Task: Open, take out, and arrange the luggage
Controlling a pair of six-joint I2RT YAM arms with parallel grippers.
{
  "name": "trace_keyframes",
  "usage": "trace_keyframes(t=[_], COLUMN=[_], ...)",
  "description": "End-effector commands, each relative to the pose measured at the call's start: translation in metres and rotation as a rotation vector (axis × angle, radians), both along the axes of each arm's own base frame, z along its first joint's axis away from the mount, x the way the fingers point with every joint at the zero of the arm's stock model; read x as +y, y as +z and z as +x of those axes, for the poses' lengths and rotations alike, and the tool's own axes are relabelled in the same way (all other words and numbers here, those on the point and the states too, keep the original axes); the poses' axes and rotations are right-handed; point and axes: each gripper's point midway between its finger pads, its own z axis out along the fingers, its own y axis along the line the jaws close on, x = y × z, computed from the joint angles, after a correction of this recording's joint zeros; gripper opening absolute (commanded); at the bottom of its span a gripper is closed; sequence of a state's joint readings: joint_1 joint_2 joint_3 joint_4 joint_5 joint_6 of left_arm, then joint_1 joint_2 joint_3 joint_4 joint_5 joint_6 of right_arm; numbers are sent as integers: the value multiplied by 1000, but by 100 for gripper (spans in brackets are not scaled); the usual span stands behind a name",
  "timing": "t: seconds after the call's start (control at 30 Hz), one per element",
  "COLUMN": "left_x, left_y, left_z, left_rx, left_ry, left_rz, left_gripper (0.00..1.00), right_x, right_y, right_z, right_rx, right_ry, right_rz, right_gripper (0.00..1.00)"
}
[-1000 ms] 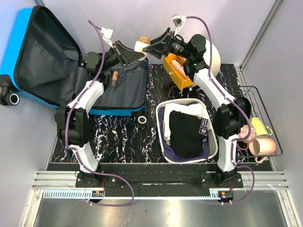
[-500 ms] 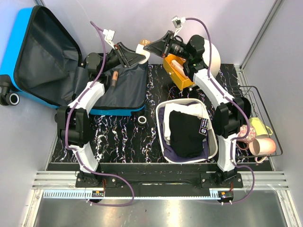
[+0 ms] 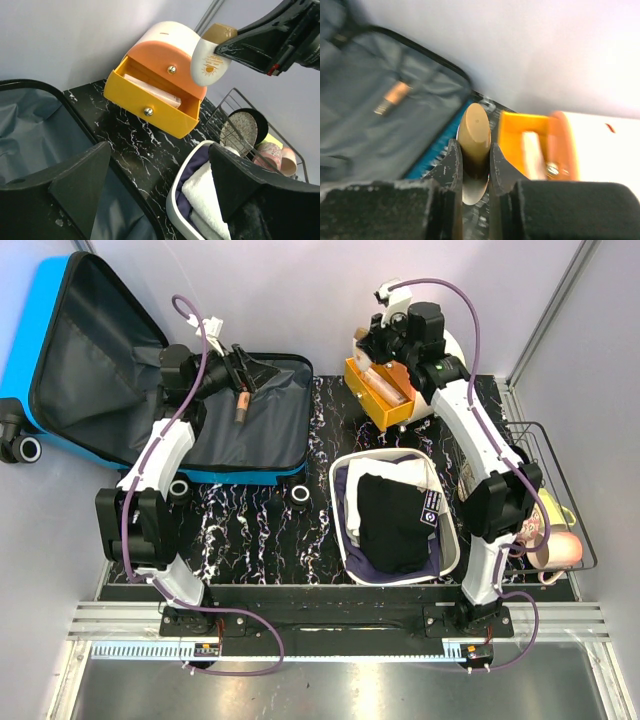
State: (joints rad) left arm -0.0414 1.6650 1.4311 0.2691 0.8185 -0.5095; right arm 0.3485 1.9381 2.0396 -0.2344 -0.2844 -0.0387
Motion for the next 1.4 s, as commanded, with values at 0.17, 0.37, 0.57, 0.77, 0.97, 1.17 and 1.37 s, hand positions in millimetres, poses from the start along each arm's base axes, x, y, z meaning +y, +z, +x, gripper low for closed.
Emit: trace_keyframes(t=[0.17,0.37,0.57,0.77,0.97,1.17,1.37], left_x=[0,-1,-1,3,4,4,5], left_y=[10,10,6,6,6,4,3], left_z=[-4,-8,-9,-8,-5,-5,-5], left_rx=[-67,-78,-74,-78,-76,-71,-67], left_ry=[17,5,0,4,3,3,9], left_rz=[58,67,80,88,86,88,91], left_gripper=[84,84,84,84,84,84,84], right_x=[-67,-66,-61,-26,7,21,4], right_y=[-66,-88,-102,-78,-74,-110,-153], right_z=[31,49,56,39,15,4,25], right_rx=[53,64,105,125,149,246,278], right_ry=[-260,-281,-275,-131,40,95,5], right_rz=[-468,-539,-540,-389,-312,-324,-436], right_gripper=[0,0,28,65,61,50,46])
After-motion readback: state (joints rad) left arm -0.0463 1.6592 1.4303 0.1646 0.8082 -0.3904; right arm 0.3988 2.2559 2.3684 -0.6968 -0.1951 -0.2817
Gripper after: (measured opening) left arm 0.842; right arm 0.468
